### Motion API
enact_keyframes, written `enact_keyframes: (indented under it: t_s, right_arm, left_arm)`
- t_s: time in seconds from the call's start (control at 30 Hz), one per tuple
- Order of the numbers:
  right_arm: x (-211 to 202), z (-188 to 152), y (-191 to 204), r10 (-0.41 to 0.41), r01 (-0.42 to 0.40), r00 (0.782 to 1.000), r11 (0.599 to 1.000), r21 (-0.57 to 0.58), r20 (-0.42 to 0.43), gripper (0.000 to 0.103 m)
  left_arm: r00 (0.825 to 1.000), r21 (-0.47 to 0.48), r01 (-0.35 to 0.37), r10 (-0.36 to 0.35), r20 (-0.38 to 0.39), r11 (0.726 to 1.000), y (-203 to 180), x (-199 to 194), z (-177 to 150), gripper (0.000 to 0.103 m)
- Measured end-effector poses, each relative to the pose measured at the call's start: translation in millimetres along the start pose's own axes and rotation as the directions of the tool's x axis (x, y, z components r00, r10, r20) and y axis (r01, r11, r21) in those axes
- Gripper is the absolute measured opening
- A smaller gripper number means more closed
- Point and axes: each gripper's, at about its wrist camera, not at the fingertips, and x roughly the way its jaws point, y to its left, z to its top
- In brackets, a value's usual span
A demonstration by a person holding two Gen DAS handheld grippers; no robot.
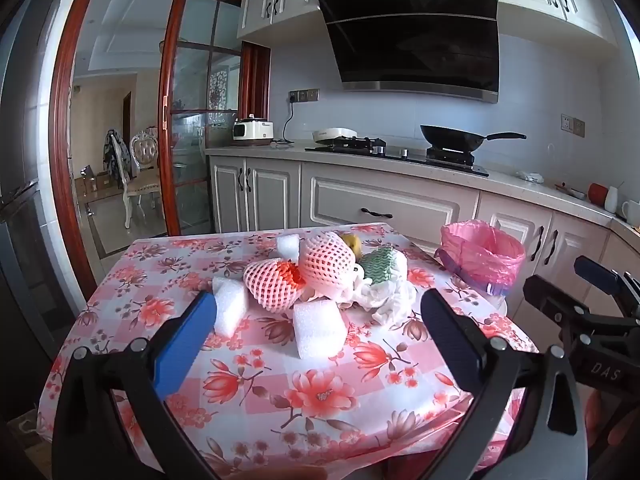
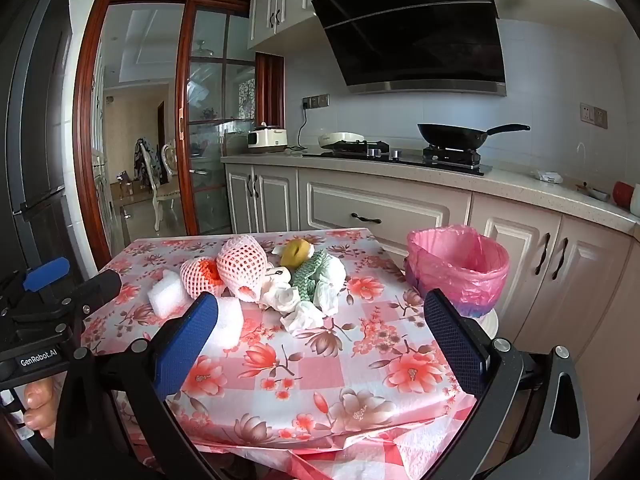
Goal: Collect trash
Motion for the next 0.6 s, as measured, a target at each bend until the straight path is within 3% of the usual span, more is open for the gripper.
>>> enact_keyframes:
  t_s: [0.6]
  right_arm:
    - [0.3, 0.3, 0.5, -0.002, 0.002, 1.000, 1.000, -0.008, 0.000, 0.096]
  left_arm:
    - [1.000, -0.003, -0.001, 0.001, 0.004, 1.000, 0.3, -0.4, 0.1, 0.099]
